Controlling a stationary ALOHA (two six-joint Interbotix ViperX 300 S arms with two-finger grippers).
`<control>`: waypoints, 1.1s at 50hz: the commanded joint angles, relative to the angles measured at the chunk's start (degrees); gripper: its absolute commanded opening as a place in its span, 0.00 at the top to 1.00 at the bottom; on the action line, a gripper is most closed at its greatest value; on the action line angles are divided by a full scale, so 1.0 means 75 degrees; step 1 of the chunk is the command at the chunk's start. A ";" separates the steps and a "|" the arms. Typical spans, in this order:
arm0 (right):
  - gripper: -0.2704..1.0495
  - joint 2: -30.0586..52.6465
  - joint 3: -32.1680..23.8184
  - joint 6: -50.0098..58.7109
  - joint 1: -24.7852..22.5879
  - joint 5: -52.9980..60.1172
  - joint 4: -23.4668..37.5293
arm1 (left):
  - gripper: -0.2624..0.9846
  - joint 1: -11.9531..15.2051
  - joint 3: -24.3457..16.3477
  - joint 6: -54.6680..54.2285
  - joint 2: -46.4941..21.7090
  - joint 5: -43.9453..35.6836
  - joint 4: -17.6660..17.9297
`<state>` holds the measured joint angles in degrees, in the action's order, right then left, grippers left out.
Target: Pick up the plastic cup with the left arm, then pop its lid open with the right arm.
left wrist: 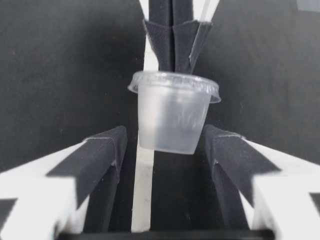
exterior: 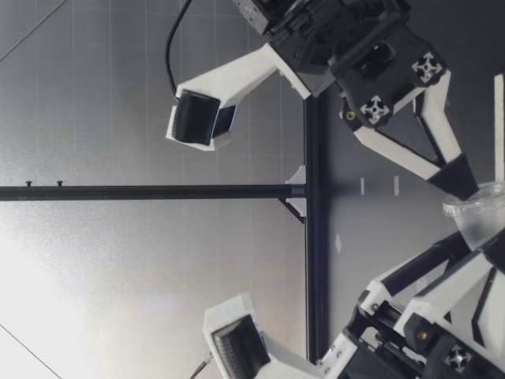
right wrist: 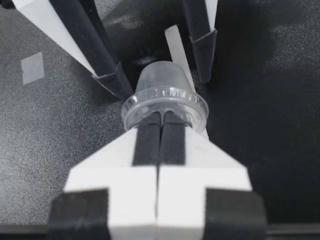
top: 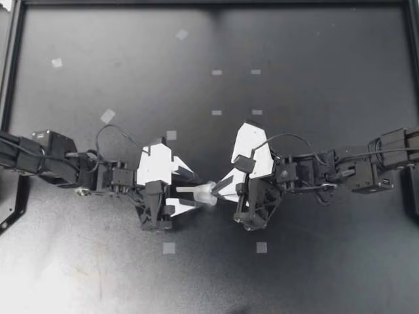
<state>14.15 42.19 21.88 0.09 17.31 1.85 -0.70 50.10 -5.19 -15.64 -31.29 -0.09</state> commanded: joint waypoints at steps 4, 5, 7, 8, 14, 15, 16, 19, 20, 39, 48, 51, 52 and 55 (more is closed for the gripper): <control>0.93 -0.0199 -0.0152 -0.0012 0.0047 0.0047 -0.0023 | 0.32 0.0023 -0.0176 0.0070 0.0094 0.0164 -0.0012; 0.93 -0.0188 -0.0152 -0.0012 0.0059 0.0047 -0.0023 | 0.33 0.0023 -0.0188 0.0082 0.0094 0.0223 -0.0012; 0.93 -0.0188 -0.0152 -0.0012 0.0059 0.0047 -0.0023 | 0.34 0.0035 -0.0211 0.0094 0.0082 0.0293 -0.0012; 0.93 -0.0188 -0.0152 -0.0012 0.0059 0.0047 -0.0023 | 0.37 0.0023 -0.0223 0.0105 0.0082 0.0352 -0.0012; 0.93 -0.0199 -0.0152 -0.0012 0.0059 0.0047 -0.0012 | 0.48 0.0035 -0.0270 0.0105 0.0059 0.0434 -0.0012; 0.93 -0.0188 -0.0152 -0.0012 0.0059 0.0047 -0.0023 | 0.50 0.0023 -0.0270 0.0105 0.0059 0.0445 -0.0012; 0.93 -0.0188 -0.0152 -0.0012 0.0059 0.0047 -0.0023 | 0.52 0.0023 -0.0270 0.0094 0.0059 0.0434 -0.0012; 0.93 -0.0199 -0.0152 -0.0012 0.0059 0.0047 -0.0023 | 0.56 0.0023 -0.0293 0.0094 0.0059 0.0445 -0.0012; 0.93 -0.0199 -0.0152 -0.0012 0.0059 0.0047 -0.0023 | 0.56 0.0035 -0.0293 0.0094 0.0059 0.0457 -0.0012; 0.90 -0.2062 0.0691 0.0691 0.0035 -0.0188 -0.0434 | 0.57 0.0035 0.0141 0.0082 0.1055 0.0164 0.0000; 0.63 -0.3199 0.1453 0.2180 -0.0164 -0.0105 -0.0434 | 0.57 0.0023 0.0797 0.0176 0.2098 -0.1605 0.0012; 0.45 -0.3328 0.1641 0.2883 -0.0293 0.0094 -0.0434 | 0.57 0.0035 0.1066 0.0246 0.2414 -0.2449 0.0023; 0.40 -0.3328 0.1676 0.3117 -0.0340 0.0199 -0.0434 | 0.57 0.0023 0.1207 0.0281 0.2531 -0.2836 0.0023; 0.26 -0.3246 0.1770 0.3961 -0.0480 0.0750 -0.0445 | 0.57 0.0023 0.1477 0.0316 0.2742 -0.3762 0.0023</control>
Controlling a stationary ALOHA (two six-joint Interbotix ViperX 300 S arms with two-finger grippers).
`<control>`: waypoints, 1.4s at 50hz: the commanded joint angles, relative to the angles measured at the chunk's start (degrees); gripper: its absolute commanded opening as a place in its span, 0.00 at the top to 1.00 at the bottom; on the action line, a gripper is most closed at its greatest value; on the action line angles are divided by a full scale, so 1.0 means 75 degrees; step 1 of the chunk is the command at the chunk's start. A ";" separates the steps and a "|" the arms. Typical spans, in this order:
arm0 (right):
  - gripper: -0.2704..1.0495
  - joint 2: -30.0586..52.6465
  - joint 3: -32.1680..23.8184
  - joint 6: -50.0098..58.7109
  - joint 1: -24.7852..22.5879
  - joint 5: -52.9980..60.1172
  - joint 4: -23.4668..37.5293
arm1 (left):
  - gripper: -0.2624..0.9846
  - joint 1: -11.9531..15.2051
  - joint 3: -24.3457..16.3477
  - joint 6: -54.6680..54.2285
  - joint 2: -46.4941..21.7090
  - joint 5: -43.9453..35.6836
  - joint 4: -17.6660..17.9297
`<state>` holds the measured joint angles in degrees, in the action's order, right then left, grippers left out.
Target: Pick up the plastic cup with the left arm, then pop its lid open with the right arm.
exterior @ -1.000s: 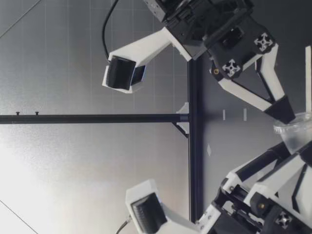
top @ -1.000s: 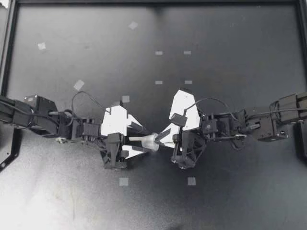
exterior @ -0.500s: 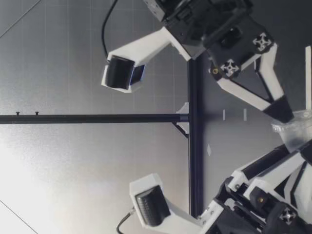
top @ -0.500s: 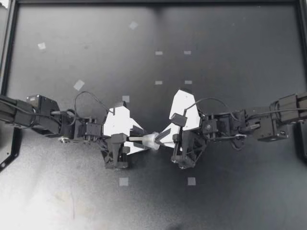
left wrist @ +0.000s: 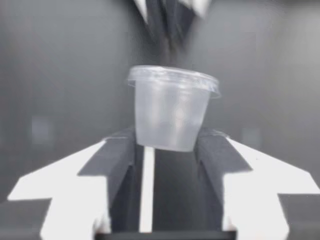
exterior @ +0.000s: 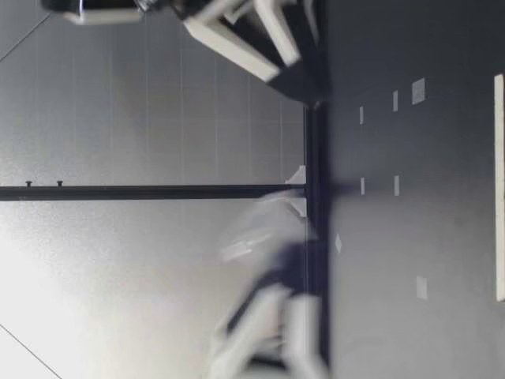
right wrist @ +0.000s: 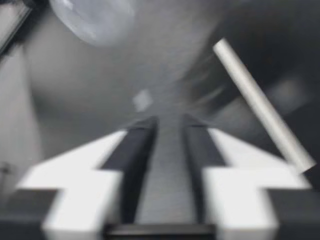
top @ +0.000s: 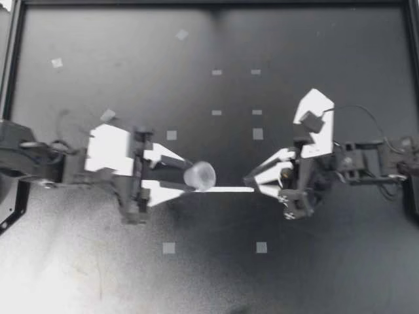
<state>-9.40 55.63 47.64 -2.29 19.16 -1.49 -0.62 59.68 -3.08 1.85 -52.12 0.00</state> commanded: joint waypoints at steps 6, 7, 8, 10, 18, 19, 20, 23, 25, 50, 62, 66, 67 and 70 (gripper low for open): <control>0.26 0.0609 -0.0070 0.2016 -0.0305 0.3211 0.0035 | 0.57 0.0012 0.0551 0.0023 0.0563 -0.2004 0.0035; 0.27 0.0844 -0.0105 0.2273 -0.0305 0.3961 0.0035 | 0.57 0.0012 0.0563 0.0023 0.0551 -0.1992 0.0035; 0.27 0.1031 -0.0141 0.2426 -0.0305 0.4465 0.0035 | 0.57 0.0023 0.0563 0.0023 0.0539 -0.1992 0.0035; 0.27 0.1383 -0.0211 0.2766 -0.0258 0.5355 0.0035 | 0.57 0.0023 0.0551 0.0023 0.0469 -0.1980 0.0035; 0.27 0.2730 -0.0480 0.3727 0.0047 0.7371 0.0023 | 0.57 0.0023 0.0340 -0.0012 0.0199 -0.1957 0.0035; 0.27 0.2801 -0.0527 0.3727 0.0059 0.7465 0.0035 | 0.57 0.0023 0.0305 -0.0012 0.0152 -0.1934 0.0035; 0.27 0.2836 -0.0598 0.3727 0.0082 0.7535 0.0023 | 0.57 0.0012 0.0281 -0.0012 0.0129 -0.1910 0.0035; 0.27 0.2824 -0.0797 0.3680 0.0152 0.7582 0.0059 | 0.57 0.0012 0.0199 0.0000 0.0023 -0.1770 0.0035; 0.27 0.2789 -0.0891 0.3645 0.0223 0.7512 0.0129 | 0.57 0.0023 0.0141 0.0000 -0.0023 -0.1664 0.0035; 0.27 0.1195 -0.0773 0.3211 0.0328 0.8637 0.0914 | 0.57 0.0012 0.0129 0.0012 -0.0141 -0.1441 0.0035; 0.27 0.1113 -0.0574 0.2859 0.0328 0.7969 0.0832 | 0.57 0.0012 0.0094 -0.0023 -0.0188 -0.1441 0.0023; 0.27 0.1137 -0.0539 0.2848 0.0340 0.7969 0.0832 | 0.57 0.0012 0.0094 -0.0035 -0.0188 -0.1441 0.0023; 0.27 0.1148 -0.0527 0.2848 0.0340 0.7969 0.0832 | 0.57 0.0012 0.0094 -0.0035 -0.0188 -0.1441 0.0035; 0.27 0.1160 -0.0527 0.2848 0.0340 0.7969 0.0832 | 0.57 0.0012 0.0094 -0.0035 -0.0199 -0.1430 0.0023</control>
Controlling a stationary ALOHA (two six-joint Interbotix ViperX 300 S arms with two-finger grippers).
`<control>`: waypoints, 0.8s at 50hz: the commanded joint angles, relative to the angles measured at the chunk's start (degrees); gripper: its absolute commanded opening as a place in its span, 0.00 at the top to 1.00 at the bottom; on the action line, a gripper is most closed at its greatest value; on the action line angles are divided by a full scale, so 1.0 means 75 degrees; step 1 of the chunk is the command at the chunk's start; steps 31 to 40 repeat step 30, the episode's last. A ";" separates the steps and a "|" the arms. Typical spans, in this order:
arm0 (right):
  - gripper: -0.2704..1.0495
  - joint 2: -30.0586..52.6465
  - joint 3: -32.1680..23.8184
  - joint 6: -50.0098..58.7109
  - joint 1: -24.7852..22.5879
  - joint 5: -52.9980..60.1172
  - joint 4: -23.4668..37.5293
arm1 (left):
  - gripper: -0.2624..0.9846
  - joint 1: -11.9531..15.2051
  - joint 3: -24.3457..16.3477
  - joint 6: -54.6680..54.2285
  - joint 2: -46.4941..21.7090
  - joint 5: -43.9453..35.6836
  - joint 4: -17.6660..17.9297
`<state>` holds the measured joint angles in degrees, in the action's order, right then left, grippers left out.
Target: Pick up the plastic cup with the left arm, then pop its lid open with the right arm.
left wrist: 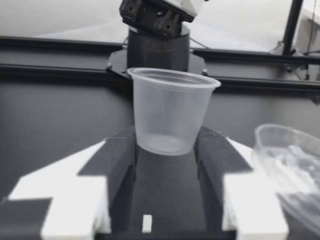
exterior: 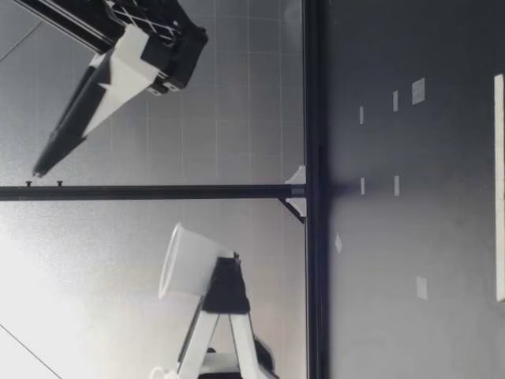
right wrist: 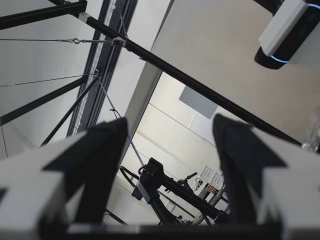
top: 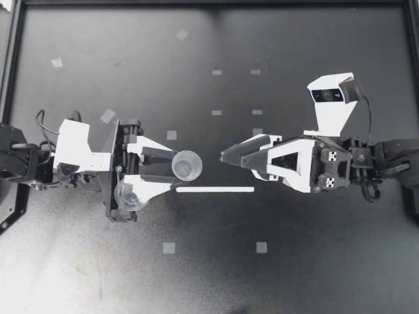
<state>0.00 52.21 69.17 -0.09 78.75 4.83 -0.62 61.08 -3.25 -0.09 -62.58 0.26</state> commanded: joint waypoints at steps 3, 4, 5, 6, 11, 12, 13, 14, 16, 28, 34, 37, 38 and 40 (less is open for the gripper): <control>0.27 -0.0105 -0.0059 -0.0035 0.0047 0.0023 0.0000 | 0.57 0.0012 -0.0105 -0.0012 0.0059 -0.0047 -0.0012; 0.27 -0.0105 -0.0059 -0.0035 0.0047 0.0023 0.0000 | 0.57 0.0012 -0.0105 -0.0012 0.0059 -0.0047 -0.0012; 0.27 -0.0105 -0.0047 -0.0035 0.0047 0.0023 0.0000 | 0.57 0.0012 -0.0094 -0.0012 0.0059 -0.0047 -0.0012; 0.27 -0.0105 -0.0047 -0.0035 0.0047 0.0023 0.0000 | 0.57 0.0012 -0.0094 -0.0012 0.0059 -0.0047 -0.0012; 0.27 -0.0105 -0.0047 -0.0035 0.0047 0.0023 0.0000 | 0.57 0.0012 -0.0094 -0.0012 0.0059 -0.0035 -0.0012; 0.27 -0.0105 -0.0035 -0.0059 0.0059 0.0023 0.0000 | 0.57 0.0012 -0.0082 -0.0012 0.0059 -0.0035 -0.0012; 0.27 -0.0105 -0.0035 -0.0082 0.0059 0.0023 0.0012 | 0.57 0.0012 -0.0082 -0.0012 0.0059 -0.0047 -0.0012; 0.27 -0.0105 -0.0047 -0.0129 0.0047 0.0000 0.0023 | 0.57 0.0012 -0.0082 -0.0023 0.0059 -0.0047 -0.0012; 0.27 -0.0105 -0.0035 -0.0340 0.0047 -0.0023 0.0059 | 0.57 0.0012 -0.0082 -0.0012 0.0059 -0.0047 -0.0012; 0.27 -0.0445 0.0176 -0.2250 0.0047 -0.0469 0.0234 | 0.57 0.0012 -0.0070 -0.0023 0.0059 -0.0035 -0.0012; 0.27 -0.0516 0.0223 -0.2730 0.0047 -0.0703 0.0316 | 0.57 0.0012 -0.0070 -0.0023 0.0059 -0.0047 -0.0012; 0.27 -0.0516 0.0223 -0.2730 0.0047 -0.0703 0.0316 | 0.57 0.0012 -0.0070 -0.0023 0.0059 -0.0047 -0.0012; 0.27 -0.0516 0.0223 -0.2730 0.0047 -0.0703 0.0316 | 0.57 0.0012 -0.0070 -0.0023 0.0059 -0.0047 -0.0012; 0.27 -0.0516 0.0223 -0.2730 0.0047 -0.0703 0.0316 | 0.57 0.0012 -0.0070 -0.0023 0.0059 -0.0047 -0.0012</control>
